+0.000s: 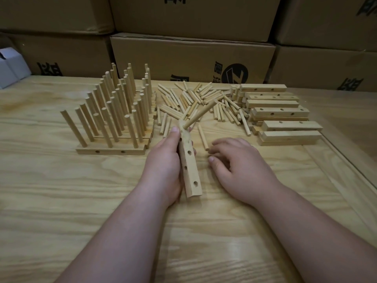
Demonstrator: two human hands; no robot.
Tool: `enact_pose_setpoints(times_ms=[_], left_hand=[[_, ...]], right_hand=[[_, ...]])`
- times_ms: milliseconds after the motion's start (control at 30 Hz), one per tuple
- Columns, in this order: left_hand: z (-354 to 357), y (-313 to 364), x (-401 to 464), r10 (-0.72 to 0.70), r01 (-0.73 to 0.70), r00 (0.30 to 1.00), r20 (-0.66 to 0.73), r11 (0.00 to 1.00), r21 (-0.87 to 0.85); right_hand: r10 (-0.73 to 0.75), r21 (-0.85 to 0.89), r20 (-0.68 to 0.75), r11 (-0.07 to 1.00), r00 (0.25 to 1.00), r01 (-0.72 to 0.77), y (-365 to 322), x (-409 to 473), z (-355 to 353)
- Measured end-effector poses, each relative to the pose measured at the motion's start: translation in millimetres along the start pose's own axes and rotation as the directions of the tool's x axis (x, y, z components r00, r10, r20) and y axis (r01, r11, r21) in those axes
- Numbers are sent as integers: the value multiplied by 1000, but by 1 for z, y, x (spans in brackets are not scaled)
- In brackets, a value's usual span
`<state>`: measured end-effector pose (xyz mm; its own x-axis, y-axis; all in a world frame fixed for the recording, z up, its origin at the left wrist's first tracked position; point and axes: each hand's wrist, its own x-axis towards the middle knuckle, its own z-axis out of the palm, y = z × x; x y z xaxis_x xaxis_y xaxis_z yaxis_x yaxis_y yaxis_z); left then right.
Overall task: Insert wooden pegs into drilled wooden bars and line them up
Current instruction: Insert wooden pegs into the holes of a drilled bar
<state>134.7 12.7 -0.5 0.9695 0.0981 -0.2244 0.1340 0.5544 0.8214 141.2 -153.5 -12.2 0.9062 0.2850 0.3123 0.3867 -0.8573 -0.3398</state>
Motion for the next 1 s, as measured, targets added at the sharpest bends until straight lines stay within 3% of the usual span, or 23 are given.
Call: enact_pose_setpoints(times_ms=[133,300,433,633,800,1000], left_hand=[[4,2,-3,15,-14,1000,13,997,-79],[1,1,-1,15,-14,1000,7,998,-69],[1,1,0,15,-14,1000,19,998,-54],[0,-1,2,17,-16,1000,-17,1000,14],[-2,-1,3,30,-27,999,-29,995,96],[-2,-1,4,40,-37,998,-49,998,57]], right_hand=[[-55,-45,116,997,992,60,2,2,0],[35,81,-62,996,997,-30,5,1,1],[66,49,-6,997,998,-66,4,1,2],[210,14,-131,978,969,-210,4,2,0],[284,-33,-134,956,949,-291,6,2,-1],[265,269,-186,940,946,-211,9,0,-2]])
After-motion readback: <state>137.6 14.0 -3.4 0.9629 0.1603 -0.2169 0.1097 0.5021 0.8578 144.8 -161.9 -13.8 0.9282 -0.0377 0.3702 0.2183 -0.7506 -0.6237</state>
